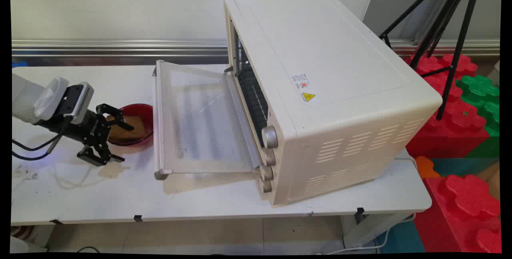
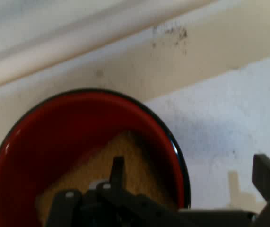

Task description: Close the oven

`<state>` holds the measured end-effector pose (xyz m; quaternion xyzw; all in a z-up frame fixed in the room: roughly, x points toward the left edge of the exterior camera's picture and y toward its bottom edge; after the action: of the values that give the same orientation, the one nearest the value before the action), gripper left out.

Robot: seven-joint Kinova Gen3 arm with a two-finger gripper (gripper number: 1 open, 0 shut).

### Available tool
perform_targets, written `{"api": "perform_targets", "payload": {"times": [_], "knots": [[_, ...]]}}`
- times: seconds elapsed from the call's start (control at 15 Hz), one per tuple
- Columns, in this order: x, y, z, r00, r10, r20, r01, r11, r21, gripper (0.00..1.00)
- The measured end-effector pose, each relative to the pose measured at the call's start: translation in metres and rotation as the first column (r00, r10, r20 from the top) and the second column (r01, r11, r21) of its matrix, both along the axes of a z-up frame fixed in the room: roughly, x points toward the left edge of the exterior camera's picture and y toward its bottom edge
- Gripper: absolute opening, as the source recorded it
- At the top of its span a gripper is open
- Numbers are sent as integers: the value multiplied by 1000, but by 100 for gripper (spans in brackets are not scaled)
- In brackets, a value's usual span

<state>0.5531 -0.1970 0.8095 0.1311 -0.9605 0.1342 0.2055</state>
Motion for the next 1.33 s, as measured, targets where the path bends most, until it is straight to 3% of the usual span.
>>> {"api": "perform_targets", "payload": {"times": [0.93, 1.33], "knots": [[-8, 15, 52, 996, 54, -69, -51, 998, 46, 100], [-12, 23, 55, 992, 76, -104, -66, 993, 93, 100]]}}
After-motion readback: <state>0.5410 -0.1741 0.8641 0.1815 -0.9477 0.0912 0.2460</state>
